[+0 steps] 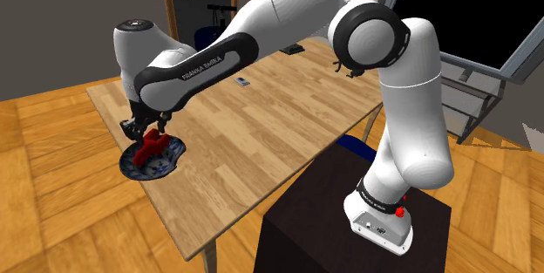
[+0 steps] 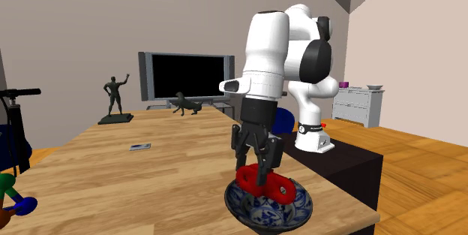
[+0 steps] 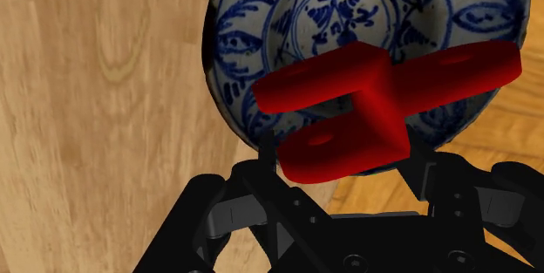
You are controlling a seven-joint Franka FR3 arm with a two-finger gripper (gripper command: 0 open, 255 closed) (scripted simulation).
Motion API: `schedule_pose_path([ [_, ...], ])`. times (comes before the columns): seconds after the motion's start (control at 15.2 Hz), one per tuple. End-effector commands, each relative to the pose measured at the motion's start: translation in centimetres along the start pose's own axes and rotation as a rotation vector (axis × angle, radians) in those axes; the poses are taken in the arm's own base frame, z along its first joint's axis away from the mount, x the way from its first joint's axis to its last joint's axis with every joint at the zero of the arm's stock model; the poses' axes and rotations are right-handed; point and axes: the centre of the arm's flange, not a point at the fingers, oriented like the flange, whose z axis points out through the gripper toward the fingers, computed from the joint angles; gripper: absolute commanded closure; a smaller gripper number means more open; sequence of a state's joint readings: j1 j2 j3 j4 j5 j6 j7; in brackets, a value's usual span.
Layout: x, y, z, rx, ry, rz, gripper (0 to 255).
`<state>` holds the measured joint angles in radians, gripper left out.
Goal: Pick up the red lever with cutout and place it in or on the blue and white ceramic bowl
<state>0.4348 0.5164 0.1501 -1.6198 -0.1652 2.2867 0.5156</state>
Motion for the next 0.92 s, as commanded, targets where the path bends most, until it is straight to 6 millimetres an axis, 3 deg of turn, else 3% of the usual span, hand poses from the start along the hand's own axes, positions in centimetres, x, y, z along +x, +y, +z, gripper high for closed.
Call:
schedule_pose_path([
  [0.0, 0.01, 0.11, 0.75, 0.0, 0.001, 0.0, 255],
  [0.46, 0.01, 0.1, 0.75, 0.0, 0.001, 0.0, 255],
  [0.53, 0.01, 0.1, 0.75, 0.0, 0.001, 0.0, 0],
  [0.86, 0.01, 0.1, 0.75, 0.0, 0.001, 0.0, 0],
])
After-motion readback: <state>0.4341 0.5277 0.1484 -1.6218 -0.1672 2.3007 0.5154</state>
